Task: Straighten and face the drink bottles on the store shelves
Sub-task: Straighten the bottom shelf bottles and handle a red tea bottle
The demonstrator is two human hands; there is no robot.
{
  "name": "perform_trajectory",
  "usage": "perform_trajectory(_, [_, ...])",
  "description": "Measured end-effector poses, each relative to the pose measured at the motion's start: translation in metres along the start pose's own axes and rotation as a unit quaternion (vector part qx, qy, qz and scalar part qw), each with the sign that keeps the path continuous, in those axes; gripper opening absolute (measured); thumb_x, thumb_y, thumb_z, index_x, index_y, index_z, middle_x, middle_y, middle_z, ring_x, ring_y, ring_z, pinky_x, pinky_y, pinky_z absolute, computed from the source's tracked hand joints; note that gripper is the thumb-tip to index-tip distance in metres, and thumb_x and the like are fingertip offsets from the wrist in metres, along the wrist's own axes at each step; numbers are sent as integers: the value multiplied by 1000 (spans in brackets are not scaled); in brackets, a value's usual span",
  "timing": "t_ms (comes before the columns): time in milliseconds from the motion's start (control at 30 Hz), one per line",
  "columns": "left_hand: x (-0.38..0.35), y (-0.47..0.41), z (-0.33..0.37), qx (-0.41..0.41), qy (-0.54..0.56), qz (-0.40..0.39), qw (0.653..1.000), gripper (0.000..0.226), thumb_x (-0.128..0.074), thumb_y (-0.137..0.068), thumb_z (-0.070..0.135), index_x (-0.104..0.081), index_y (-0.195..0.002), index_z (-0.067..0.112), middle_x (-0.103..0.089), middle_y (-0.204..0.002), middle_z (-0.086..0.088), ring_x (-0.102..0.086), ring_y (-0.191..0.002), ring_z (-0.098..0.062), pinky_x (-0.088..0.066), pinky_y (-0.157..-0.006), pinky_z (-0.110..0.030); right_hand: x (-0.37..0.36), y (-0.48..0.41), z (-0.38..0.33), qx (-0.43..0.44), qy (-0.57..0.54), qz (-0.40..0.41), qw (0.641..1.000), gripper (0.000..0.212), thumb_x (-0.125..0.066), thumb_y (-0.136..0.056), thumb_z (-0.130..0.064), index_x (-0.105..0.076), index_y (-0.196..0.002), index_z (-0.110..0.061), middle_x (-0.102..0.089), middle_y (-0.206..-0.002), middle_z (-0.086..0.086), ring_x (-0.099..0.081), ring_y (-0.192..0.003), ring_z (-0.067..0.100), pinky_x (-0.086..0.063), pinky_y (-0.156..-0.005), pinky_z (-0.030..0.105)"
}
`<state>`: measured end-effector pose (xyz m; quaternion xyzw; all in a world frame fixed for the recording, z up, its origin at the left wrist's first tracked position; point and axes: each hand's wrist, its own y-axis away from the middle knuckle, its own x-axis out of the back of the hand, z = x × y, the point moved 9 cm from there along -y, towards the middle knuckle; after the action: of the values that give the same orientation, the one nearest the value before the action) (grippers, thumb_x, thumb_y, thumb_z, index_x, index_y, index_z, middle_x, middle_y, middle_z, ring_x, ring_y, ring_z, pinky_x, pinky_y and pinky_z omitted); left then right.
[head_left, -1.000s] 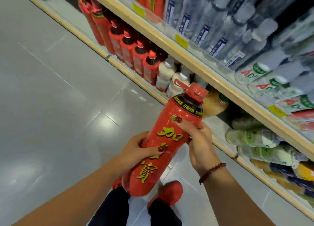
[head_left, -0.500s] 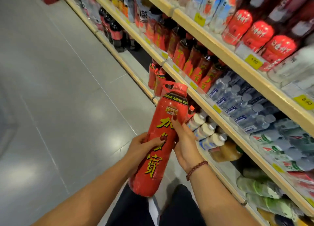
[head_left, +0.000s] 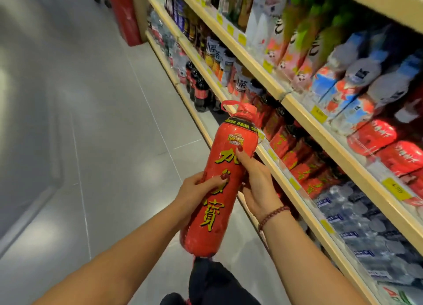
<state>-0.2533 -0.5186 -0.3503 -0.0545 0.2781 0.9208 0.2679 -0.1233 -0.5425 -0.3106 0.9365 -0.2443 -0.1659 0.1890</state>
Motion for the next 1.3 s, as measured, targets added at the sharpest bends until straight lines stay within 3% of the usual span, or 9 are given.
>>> perform_trajectory(100, [14, -43, 35, -2, 2, 23, 1000, 47, -77, -64, 40, -68, -103, 15, -75, -90, -16, -73, -75, -31, -57, -63, -33, -22, -54, -24, -4, 3, -18, 1000, 34, -74, -77, -38, -71, -103, -18, -76, -102, 5, -70, -99, 25, -53, -87, 44])
perform_trajectory(200, [27, -80, 67, -7, 9, 43, 999, 46, -76, -66, 39, -68, -104, 14, -75, -90, -16, -73, -74, -31, -57, -63, -33, -43, -102, -46, -9, -2, -34, 999, 27, -74, -80, -35, -71, -101, -18, -76, -101, 6, -71, -98, 26, -56, -85, 44])
perform_trajectory(333, [51, -120, 104, -17, 25, 54, 998, 54, -79, -62, 44, -68, -106, 15, -74, -95, -18, -73, -78, -33, -57, -66, -36, -79, -153, -71, -11, 17, -71, 997, 19, -74, -79, -37, -73, -92, -23, -77, -97, 4, -73, -86, 18, -59, -70, 33])
perform_trajectory(433, [72, -145, 125, -17, 35, 54, 998, 46, -79, -62, 47, -72, -99, 21, -75, -94, -16, -73, -78, -32, -57, -65, -34, -105, -184, -83, -12, 27, -84, 996, 15, -74, -79, -36, -73, -88, -24, -77, -94, 3, -72, -78, 13, -55, -60, 27])
perform_trajectory(700, [156, -222, 180, 0, 26, 37, 999, 28, -78, -66, 41, -76, -87, 22, -76, -87, -14, -73, -71, -25, -57, -60, -30, -186, -273, -92, -24, 13, -56, 998, 40, -75, -78, -38, -69, -106, -11, -76, -97, 7, -72, -81, 14, -57, -64, 30])
perform_trajectory(867, [219, -273, 220, 33, -10, -5, 999, 31, -78, -67, 37, -75, -89, 16, -75, -85, -15, -72, -66, -24, -56, -58, -29, -241, -325, -95, -16, -40, -3, 999, 60, -78, -68, -42, -67, -114, -6, -75, -104, 11, -69, -103, 30, -54, -91, 50])
perform_trajectory(1067, [264, -330, 256, 61, -48, -56, 995, 14, -74, -78, 28, -72, -88, 20, -75, -81, -13, -71, -63, -22, -56, -55, -28, -278, -376, -94, -14, -85, 34, 996, 68, -79, -64, -43, -64, -118, -5, -72, -110, 14, -65, -110, 33, -47, -100, 57])
perform_trajectory(1200, [267, -368, 262, 94, -67, -85, 990, 22, -76, -76, 30, -70, -94, 19, -75, -79, -11, -71, -62, -21, -55, -55, -27, -276, -407, -95, -17, -96, 60, 993, 73, -78, -63, -44, -62, -121, -3, -71, -114, 17, -64, -112, 35, -46, -101, 56])
perform_trajectory(1300, [260, -396, 270, 104, -83, -99, 986, 44, -80, -61, 41, -69, -96, 18, -75, -80, -11, -71, -63, -21, -55, -57, -28, -267, -432, -97, -25, -111, 77, 990, 68, -76, -65, -43, -63, -120, -5, -71, -114, 16, -64, -112, 35, -46, -101, 56])
